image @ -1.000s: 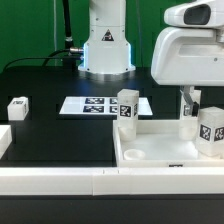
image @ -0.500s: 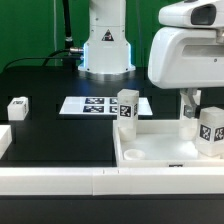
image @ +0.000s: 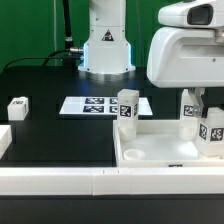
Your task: Assemble square table
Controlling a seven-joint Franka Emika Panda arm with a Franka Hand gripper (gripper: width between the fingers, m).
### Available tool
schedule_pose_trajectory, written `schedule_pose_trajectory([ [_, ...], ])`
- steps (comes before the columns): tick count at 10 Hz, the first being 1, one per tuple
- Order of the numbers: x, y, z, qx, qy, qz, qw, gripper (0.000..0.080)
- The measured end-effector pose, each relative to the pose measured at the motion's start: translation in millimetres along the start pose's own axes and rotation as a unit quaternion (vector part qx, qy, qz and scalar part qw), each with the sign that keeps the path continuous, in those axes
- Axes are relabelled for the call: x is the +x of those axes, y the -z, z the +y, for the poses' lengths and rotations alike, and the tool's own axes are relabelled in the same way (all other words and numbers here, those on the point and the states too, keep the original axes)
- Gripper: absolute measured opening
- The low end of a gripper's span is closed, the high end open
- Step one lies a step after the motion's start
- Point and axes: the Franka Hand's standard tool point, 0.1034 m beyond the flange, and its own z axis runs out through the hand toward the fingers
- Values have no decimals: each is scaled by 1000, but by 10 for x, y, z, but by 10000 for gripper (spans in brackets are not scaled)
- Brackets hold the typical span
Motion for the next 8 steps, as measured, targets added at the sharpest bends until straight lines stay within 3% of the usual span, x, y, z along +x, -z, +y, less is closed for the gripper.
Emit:
schedule_pose_trajectory([
  [4, -1, -11, -11, 2, -269, 11, 963, 284],
  [8, -11, -18, -5, 18, -475, 0, 880, 284],
])
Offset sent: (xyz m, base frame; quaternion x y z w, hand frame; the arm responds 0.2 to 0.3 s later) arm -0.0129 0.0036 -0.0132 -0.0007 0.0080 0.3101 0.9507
